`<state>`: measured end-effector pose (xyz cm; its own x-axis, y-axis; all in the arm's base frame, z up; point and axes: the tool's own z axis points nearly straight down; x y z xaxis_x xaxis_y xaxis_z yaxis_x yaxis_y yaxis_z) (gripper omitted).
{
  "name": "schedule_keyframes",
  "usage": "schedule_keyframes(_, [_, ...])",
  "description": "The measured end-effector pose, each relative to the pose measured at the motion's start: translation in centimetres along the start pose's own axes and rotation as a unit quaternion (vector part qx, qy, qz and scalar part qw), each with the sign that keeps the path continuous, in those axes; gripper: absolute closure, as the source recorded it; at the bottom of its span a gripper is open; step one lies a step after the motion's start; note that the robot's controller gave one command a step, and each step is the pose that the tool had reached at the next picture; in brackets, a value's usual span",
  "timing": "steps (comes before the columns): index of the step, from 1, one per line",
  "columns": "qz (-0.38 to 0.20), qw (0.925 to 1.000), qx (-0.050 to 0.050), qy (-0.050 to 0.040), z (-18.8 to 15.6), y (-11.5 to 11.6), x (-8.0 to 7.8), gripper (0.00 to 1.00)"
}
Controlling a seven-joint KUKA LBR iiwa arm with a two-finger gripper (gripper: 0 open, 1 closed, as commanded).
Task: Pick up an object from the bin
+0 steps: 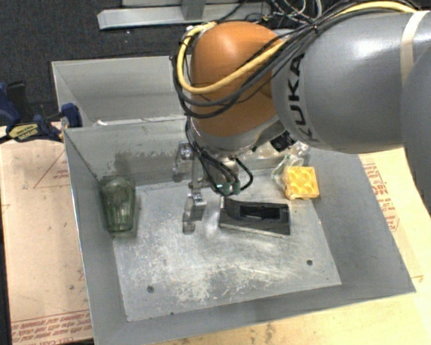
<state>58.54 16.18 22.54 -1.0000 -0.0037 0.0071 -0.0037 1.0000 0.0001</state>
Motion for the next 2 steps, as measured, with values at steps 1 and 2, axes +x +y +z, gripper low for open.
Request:
schedule_keyframes(1, [0.002,1.0,-0.001,-0.004,-0.5,-0.1,-0.2,0.0])
schedule_keyframes(2, [-0.03,0.9995,-0.001,-0.0078,4.1,-4.3,-2.1,0.0])
